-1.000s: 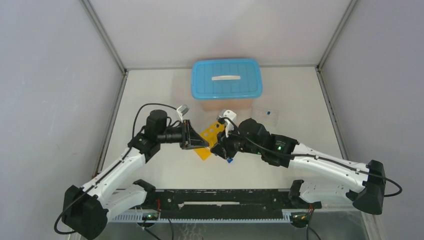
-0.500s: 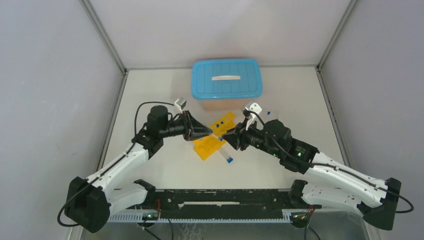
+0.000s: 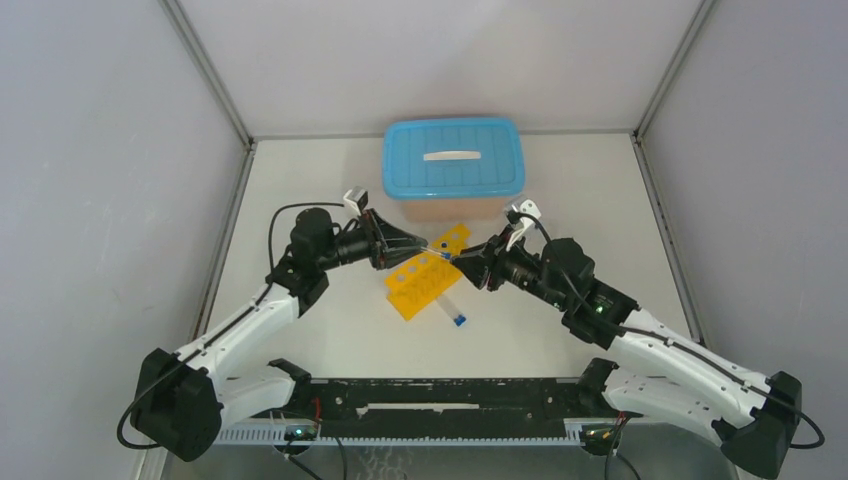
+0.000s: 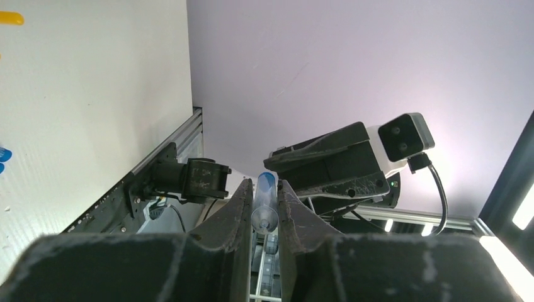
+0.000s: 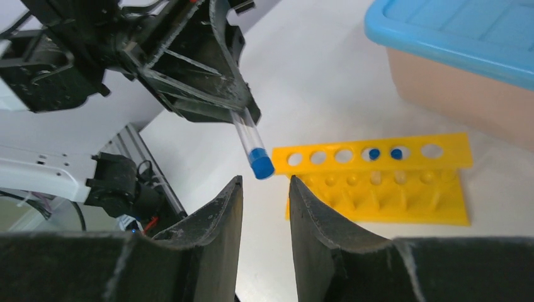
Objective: Organize the chemistry lab equipment
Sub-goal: Pick up the test tube at the center of the board.
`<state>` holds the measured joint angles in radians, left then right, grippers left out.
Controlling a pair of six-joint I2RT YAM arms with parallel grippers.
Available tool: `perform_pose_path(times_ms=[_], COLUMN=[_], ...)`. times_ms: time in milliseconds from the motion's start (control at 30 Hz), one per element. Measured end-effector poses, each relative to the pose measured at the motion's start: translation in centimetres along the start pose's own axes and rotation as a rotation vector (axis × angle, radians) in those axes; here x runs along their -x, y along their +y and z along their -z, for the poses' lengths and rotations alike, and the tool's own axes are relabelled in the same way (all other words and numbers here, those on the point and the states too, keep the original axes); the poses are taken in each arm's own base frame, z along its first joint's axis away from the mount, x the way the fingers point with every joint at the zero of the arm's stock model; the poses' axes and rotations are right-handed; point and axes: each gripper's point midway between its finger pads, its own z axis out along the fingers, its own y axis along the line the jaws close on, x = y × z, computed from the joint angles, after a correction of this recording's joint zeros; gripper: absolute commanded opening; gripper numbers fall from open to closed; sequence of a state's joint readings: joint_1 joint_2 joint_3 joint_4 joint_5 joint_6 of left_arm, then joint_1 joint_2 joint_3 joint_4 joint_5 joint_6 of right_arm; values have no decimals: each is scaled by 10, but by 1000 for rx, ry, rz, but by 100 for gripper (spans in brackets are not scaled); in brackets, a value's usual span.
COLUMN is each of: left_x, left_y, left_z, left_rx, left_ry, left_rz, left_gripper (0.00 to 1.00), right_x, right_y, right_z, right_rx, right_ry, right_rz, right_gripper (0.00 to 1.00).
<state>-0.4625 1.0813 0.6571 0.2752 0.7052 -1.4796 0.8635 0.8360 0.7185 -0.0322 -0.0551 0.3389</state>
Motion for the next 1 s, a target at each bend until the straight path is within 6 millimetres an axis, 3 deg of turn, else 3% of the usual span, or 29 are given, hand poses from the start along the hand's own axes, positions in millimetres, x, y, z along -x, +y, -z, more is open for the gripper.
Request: perform_pose_path(times_ms=[500, 1000], left_x=[3, 3], left_y=[-6, -8], left_z=[-2, -3], left_rx=[-21, -33], left_ry=[-4, 4], left_rz=[29, 39], left_gripper=[20, 20], right_x=[9, 16], right_y=[19, 15], right_z=[-6, -5], right_rx=[105, 107], right_ry=[-26, -45], right_rz=[-22, -26], right_gripper=[40, 41])
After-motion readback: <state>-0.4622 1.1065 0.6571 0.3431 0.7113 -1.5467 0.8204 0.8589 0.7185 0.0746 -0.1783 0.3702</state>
